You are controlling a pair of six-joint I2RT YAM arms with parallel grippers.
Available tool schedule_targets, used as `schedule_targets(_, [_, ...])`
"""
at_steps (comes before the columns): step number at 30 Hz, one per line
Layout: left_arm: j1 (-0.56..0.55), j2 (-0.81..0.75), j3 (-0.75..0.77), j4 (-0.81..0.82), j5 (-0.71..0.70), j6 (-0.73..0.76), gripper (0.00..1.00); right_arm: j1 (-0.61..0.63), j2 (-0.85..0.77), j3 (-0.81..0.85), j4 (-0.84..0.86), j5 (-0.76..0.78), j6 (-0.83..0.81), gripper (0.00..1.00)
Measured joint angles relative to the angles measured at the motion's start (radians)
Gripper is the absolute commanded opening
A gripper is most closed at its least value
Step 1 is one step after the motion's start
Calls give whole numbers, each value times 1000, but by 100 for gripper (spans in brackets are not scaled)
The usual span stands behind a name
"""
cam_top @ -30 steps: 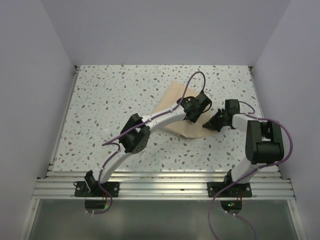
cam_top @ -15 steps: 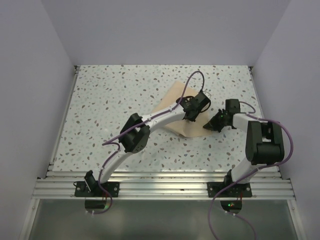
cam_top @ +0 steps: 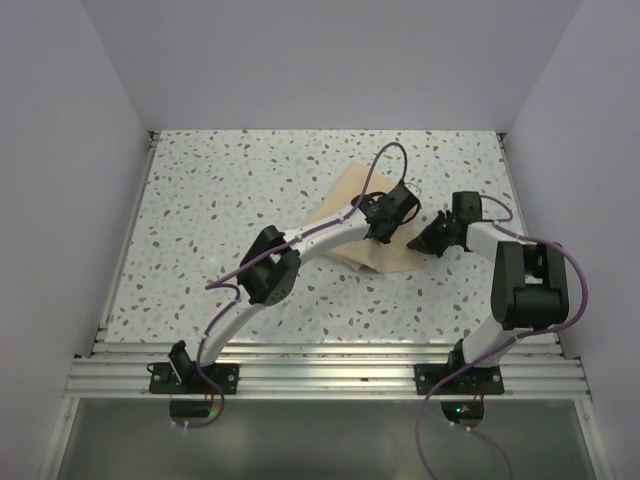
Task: Prepare the surgical pack
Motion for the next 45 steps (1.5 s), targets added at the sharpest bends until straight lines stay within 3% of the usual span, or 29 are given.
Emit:
schedule_targets(3, [3, 0, 0, 0, 6, 0, 24, 0, 0, 3, 0, 0, 0, 0])
schedule_targets(6, [5, 0, 0, 1, 9, -8, 0, 0, 0, 3, 0, 0, 0, 0])
schedule_targets(15, [15, -1, 8, -1, 35, -3, 0, 0, 0, 3, 3, -6, 3, 0])
schedule_targets(23, [63, -3, 38, -45, 175, -13, 0, 3, -2, 2, 62, -67, 29, 2])
schedule_targets(45, [131, -107, 50, -127, 332, -35, 0, 124, 85, -14, 175, -63, 169, 0])
